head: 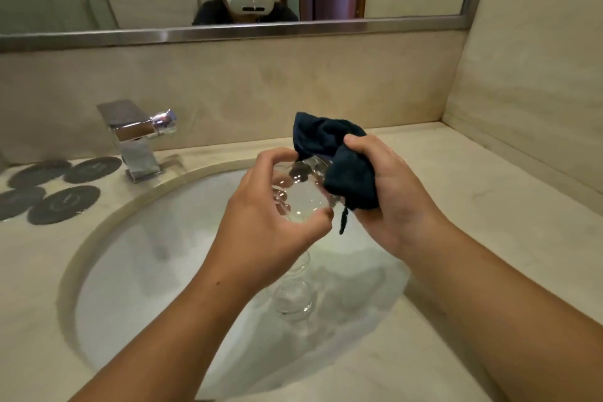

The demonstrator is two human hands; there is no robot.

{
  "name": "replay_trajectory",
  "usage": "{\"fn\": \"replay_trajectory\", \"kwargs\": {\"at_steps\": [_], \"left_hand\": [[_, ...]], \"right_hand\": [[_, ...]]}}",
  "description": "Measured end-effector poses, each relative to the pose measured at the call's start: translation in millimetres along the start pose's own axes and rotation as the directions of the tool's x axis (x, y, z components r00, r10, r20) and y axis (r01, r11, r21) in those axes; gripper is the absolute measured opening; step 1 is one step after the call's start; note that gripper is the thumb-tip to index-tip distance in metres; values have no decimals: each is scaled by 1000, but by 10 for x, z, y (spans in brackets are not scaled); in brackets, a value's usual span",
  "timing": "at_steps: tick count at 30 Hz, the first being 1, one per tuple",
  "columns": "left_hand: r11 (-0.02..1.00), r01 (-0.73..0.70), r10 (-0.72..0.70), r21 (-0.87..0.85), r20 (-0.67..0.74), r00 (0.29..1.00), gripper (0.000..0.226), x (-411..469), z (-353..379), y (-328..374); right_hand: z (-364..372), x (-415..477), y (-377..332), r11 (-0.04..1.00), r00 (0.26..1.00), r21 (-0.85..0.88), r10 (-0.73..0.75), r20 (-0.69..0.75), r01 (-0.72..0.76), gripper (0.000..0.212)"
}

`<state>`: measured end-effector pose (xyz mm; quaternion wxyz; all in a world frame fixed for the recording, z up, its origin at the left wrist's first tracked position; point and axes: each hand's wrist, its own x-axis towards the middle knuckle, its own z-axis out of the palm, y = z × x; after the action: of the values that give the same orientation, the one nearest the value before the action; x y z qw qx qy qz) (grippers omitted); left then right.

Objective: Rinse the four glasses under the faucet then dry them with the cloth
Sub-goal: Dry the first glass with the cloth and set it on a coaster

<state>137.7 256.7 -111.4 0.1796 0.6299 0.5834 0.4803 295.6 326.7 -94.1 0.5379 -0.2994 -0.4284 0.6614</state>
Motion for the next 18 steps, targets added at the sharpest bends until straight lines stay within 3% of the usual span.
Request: {"fn": "replay_trajectory", "kwargs": {"at_steps": [4,8,13,18], "left_hand": [[966,166,-171,-200,-6,985,47,33,-28,7],[853,275,-276,-444,63,959,42,65,-48,-31],[818,268,-251,-509,103,962,57,90,-43,-39],[793,311,-342,-524,39,939,65,132,-79,-92]], "right_hand": [[10,36,94,999,1000,26,27,-11,-26,19],[56,-11,122,998,998,21,56,37,-57,30],[73,-22,170,989,988,52,137,67,-140,38],[66,-40,189,995,994,-28,101,42,-100,24]]}}
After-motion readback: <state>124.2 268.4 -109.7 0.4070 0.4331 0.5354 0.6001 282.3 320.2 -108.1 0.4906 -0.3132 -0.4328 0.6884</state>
